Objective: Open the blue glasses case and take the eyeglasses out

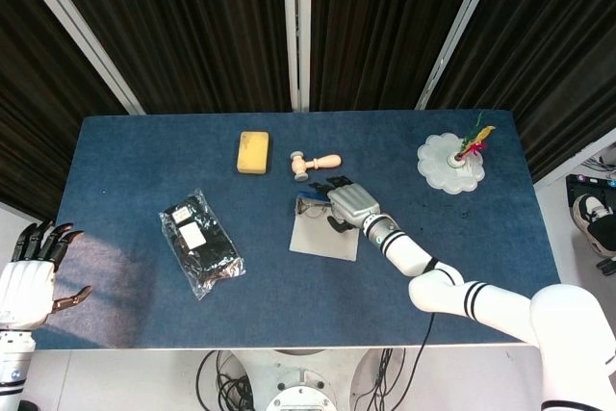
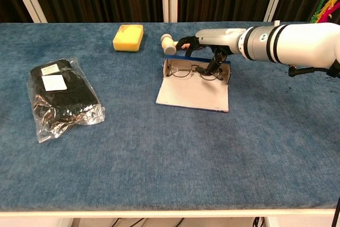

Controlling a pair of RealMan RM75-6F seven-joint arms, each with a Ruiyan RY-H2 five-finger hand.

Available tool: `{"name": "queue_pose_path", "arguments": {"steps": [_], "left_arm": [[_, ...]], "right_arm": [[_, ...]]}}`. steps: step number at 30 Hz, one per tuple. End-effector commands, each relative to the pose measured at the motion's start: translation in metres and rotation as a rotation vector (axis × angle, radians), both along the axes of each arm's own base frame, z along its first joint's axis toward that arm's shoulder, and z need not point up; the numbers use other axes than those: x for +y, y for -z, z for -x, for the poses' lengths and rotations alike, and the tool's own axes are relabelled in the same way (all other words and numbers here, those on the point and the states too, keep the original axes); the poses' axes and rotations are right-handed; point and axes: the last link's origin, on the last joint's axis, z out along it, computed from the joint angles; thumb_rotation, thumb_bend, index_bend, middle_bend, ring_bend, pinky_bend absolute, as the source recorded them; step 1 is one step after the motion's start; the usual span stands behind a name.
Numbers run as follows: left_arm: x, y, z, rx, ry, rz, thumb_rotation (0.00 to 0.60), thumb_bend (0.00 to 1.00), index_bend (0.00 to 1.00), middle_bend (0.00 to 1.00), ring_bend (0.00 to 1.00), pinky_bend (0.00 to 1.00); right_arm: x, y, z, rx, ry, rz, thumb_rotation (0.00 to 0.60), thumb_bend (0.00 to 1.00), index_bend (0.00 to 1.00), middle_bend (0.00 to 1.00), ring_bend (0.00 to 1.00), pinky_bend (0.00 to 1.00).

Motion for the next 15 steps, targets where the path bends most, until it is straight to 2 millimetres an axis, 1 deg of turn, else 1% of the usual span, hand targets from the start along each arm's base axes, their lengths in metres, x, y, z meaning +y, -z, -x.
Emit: {"name": "queue_pose_path", "arguments": {"steps": [1,6,8,10,13,15], "left_arm": [[0.0,0.0,0.0,-0.001,0.002,0.001,0.6,0.07,0.21,0.12,0.02,0.0],[0.0,0.001,0.0,-0.003,0.007,0.0,0.6,0.07,0.21,0.12,0.02,0.0],[0.0,0.0,0.001,-0.004,0.007,-0.001,0.6,0.07,0.21,0.12,0.02,0.0],[-0.001,0.0,0.002,-0.005,0.005,-0.001,0.6,0.07,0.21,0.12,0.02,0.0],[-0.001,0.001,0.003,-0.006,0.002,0.0,0.6,0.07,0.21,0.12,0.02,0.0],[-0.001,0.001,0.003,-0.007,0.002,-0.001,0.6,0.07,0.21,0.12,0.02,0.0]], "right_arm": [[0.01,0.001,-0.004,-0.008,-0.026,-0.024,0.6,0.48,0.0,0.21,0.0,0.0],[0.025,0.002,-0.01,-0.015,-0.07,-0.059,0.6,0.48,0.0,0.24,0.0,0.0],[0.024,0.0,-0.009,-0.009,-0.087,-0.035,0.6,0.48,0.0,0.25,0.0,0.0],[0.019,-0.003,-0.006,0.011,-0.101,0.005,0.6,0.47,0.0,0.25,0.0,0.0],[0.012,-0.005,-0.005,0.05,-0.122,0.035,0.6,0.37,0.0,0.25,0.0,0.0],[0.008,-0.005,-0.005,0.085,-0.143,0.05,0.6,0.27,0.05,0.25,0.0,0.0]]}}
